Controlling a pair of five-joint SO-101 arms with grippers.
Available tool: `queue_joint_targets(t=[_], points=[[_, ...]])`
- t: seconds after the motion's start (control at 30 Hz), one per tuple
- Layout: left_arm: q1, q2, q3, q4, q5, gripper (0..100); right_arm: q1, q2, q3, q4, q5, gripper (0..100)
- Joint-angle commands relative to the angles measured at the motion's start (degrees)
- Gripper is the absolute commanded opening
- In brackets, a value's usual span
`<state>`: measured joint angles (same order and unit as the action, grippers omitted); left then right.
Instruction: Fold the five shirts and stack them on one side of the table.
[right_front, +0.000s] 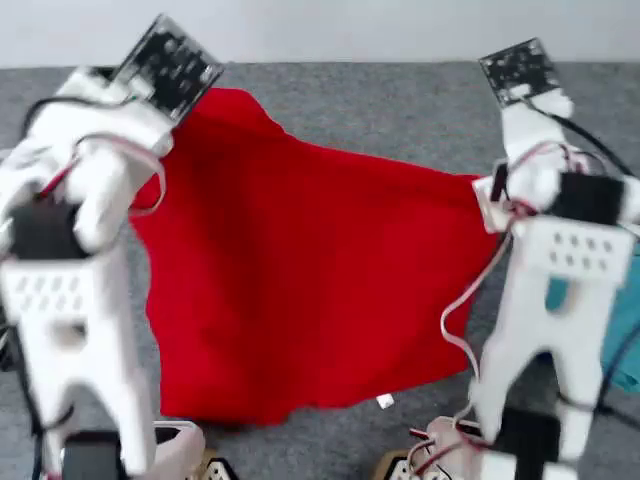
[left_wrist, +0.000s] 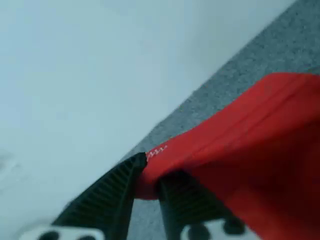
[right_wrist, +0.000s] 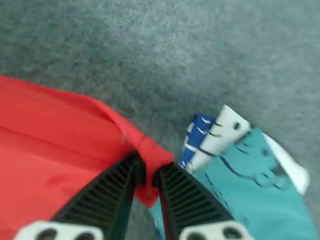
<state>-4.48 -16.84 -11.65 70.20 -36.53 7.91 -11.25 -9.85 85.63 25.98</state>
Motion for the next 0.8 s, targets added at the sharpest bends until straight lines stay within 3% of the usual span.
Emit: queue_joint_targets(t=[0.0, 0.2, 0.43, 0.6, 0.77], points=[[0.2, 7.0, 0.5, -10.4, -0.4, 1, -0.2, 7.1, -0.1, -9.5, -1.6, 0.9], [-0.3, 20.8, -2.9, -22.2, -0.4, 1, -0.3, 17.5, -3.7, -20.6, -1.7, 0.9], [-0.3, 34.4, -17.3, -26.5, -0.7, 1, -0.8, 28.4, -17.5, -26.1, -1.7, 0.9], [-0.2, 42.4, -29.2, -23.2, -0.7, 1, -2.2, 34.5, -27.9, -25.6, -1.7, 0.9], [0.2, 46.6, -37.1, -14.1, -0.7, 1, -4.5, 36.5, -30.3, -21.0, -1.7, 0.9]])
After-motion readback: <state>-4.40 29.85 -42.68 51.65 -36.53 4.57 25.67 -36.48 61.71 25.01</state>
